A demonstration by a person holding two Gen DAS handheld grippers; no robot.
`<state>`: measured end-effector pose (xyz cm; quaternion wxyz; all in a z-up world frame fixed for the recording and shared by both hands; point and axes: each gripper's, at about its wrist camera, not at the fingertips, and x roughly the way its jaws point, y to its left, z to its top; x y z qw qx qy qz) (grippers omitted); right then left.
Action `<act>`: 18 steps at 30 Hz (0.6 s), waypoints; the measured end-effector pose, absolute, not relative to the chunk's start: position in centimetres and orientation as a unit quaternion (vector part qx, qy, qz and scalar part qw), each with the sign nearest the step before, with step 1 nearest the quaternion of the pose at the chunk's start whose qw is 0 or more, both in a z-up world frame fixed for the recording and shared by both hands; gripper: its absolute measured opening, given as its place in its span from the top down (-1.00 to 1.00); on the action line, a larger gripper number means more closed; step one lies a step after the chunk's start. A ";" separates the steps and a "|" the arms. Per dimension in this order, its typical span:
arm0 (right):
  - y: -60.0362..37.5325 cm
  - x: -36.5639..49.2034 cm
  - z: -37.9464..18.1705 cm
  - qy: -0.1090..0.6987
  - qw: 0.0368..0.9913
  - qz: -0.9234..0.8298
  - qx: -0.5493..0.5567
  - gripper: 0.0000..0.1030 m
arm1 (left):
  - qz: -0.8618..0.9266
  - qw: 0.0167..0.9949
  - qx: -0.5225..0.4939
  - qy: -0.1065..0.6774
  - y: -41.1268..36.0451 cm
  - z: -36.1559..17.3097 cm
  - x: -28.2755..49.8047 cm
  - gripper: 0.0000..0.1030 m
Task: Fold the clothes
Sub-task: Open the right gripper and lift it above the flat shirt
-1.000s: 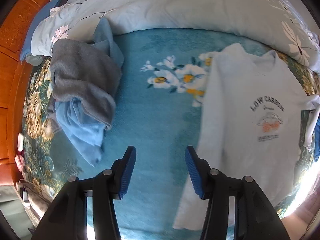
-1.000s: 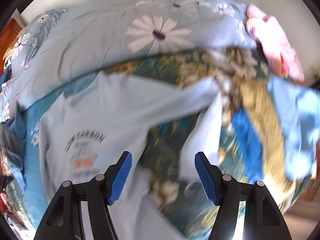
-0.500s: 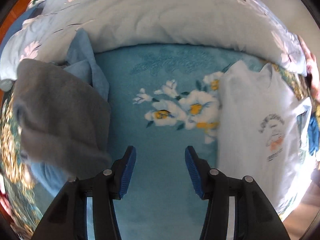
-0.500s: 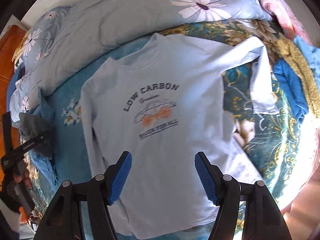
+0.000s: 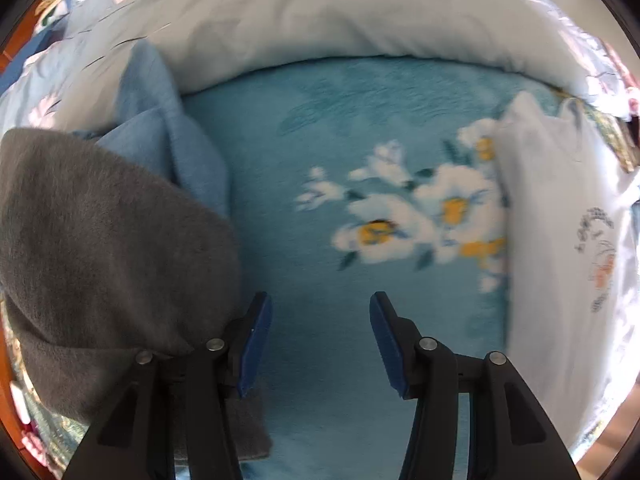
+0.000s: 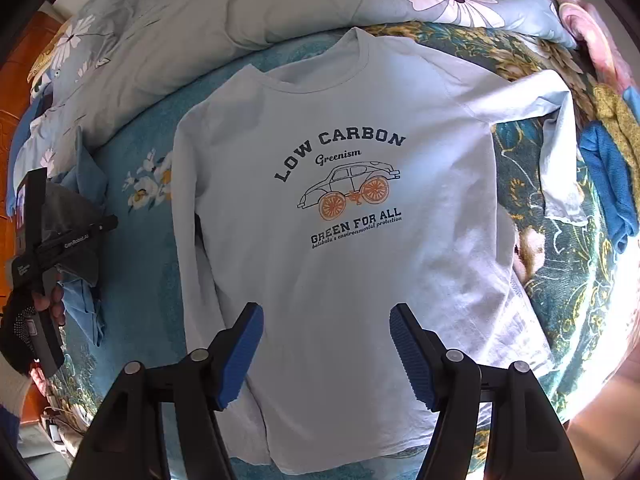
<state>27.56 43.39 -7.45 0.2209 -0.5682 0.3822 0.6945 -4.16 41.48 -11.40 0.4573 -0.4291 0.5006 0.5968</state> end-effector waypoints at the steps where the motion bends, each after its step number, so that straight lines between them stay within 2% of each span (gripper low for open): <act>1: 43.3 27.5 -7.5 0.382 0.220 0.694 -0.569 -0.34 | 0.603 0.453 -0.423 0.502 41.4 -11.3 -4.4 -0.02; 11: 43.2 27.5 -7.8 0.388 0.218 0.691 -0.570 -0.35 | 0.666 0.406 -0.438 0.447 40.1 -8.4 -10.8 -0.01; 18: 42.9 26.6 -8.1 0.390 0.205 0.696 -0.567 -0.35 | 0.612 0.479 -0.508 0.371 39.0 -6.4 -8.9 -0.01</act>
